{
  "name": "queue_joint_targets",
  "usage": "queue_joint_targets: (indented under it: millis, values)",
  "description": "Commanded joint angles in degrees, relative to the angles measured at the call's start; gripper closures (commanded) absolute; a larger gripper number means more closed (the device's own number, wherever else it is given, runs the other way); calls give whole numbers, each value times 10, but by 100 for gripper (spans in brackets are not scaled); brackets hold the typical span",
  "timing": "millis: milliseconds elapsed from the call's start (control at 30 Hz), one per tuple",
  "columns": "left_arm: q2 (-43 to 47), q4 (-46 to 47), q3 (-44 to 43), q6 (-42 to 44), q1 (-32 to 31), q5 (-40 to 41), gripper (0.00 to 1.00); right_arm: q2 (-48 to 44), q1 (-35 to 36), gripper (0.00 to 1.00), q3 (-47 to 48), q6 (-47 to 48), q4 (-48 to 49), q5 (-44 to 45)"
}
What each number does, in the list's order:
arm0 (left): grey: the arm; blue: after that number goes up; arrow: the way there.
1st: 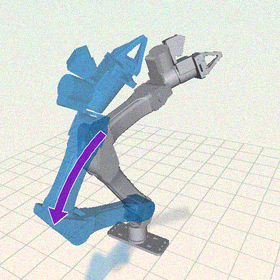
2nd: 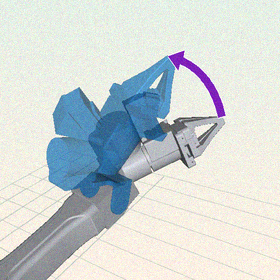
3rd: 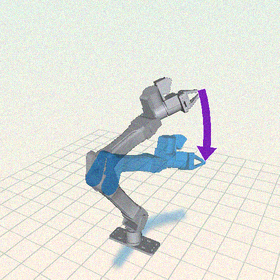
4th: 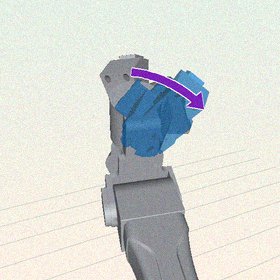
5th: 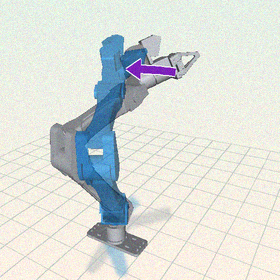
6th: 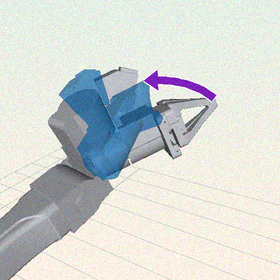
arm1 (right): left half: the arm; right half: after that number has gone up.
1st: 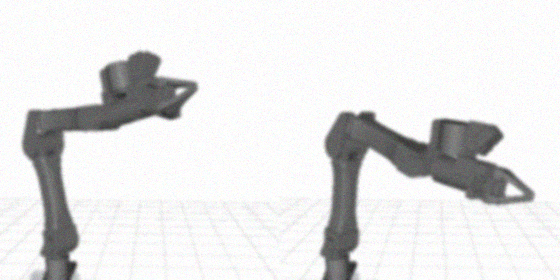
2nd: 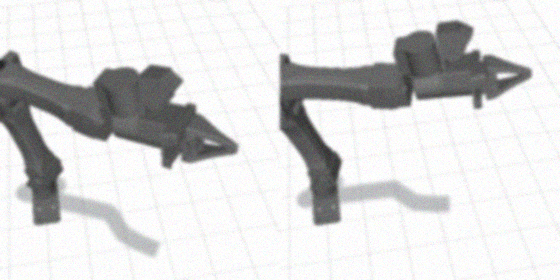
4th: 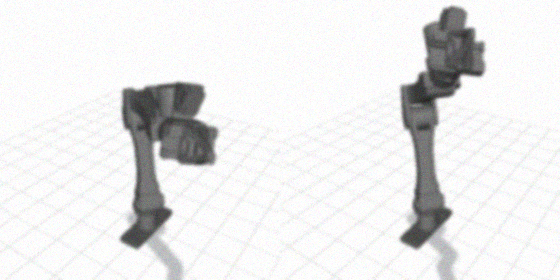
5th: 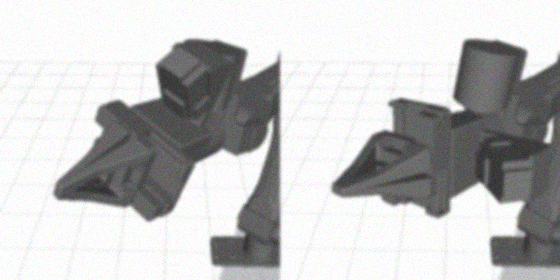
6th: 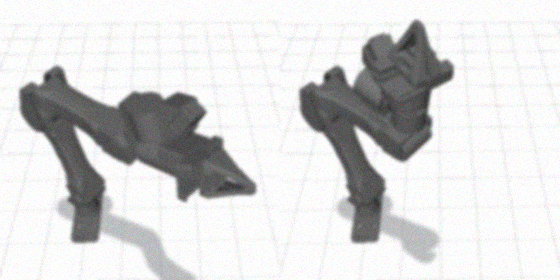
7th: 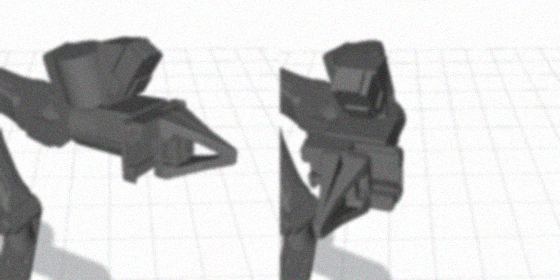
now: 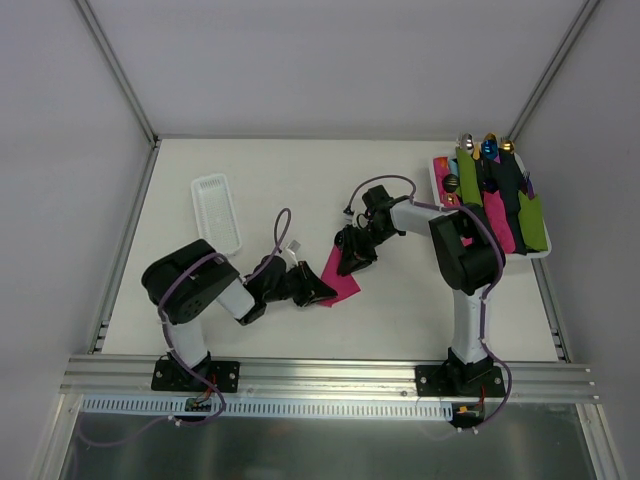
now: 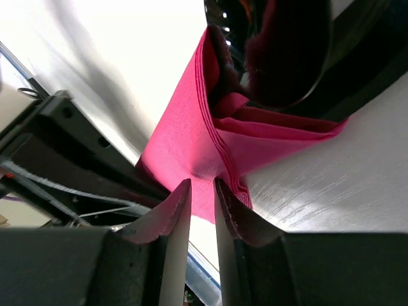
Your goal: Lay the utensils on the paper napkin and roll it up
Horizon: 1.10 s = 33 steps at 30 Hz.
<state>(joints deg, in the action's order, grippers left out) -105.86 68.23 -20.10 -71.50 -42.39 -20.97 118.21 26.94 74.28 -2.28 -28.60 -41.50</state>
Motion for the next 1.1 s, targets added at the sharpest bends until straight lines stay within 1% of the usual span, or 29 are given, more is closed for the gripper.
queue_joint_targets:
  millis: [0,33,133,300,400,433,467,500,533,567,600,733,800,867,900,1000,1067]
  values:
    - [70,-127,-30,72,-1,15,87,17,2,75,3,17,-15,53]
    - [89,-142,-38,79,-1,15,87,17,3,75,3,17,-15,54]
    - [101,-180,-59,99,-1,13,87,18,4,76,5,18,-15,52]
    - [76,-164,-68,97,-1,3,88,17,5,76,8,18,-15,49]
    - [42,-115,-61,84,-1,-3,88,17,5,76,7,23,-16,48]
    - [18,-98,-57,77,0,-6,88,16,5,77,7,36,-18,48]
    - [-10,-53,-49,60,4,-11,88,16,4,77,5,38,-18,47]
    - [-10,-29,-44,50,6,-14,88,15,4,77,5,39,-18,48]
    - [-41,-3,-38,39,7,-16,89,14,5,77,4,40,-19,46]
    - [-56,42,-33,18,12,-17,89,13,5,77,4,41,-18,44]
    - [-72,62,-22,8,14,-17,92,12,5,77,5,42,-18,43]
    - [-159,151,1,-35,22,-13,95,-2,4,78,6,49,-13,27]
    - [-180,184,9,-52,22,-8,96,-18,2,76,6,47,-6,21]
    - [-199,197,15,-59,22,-7,97,-42,-2,74,7,41,8,23]
    - [-201,198,17,-59,22,-4,97,-51,-4,71,8,31,15,26]
    - [-202,197,19,-58,22,-4,98,-71,-9,67,24,25,27,55]
    - [-196,186,19,-54,22,-4,98,-72,-8,60,38,10,23,83]
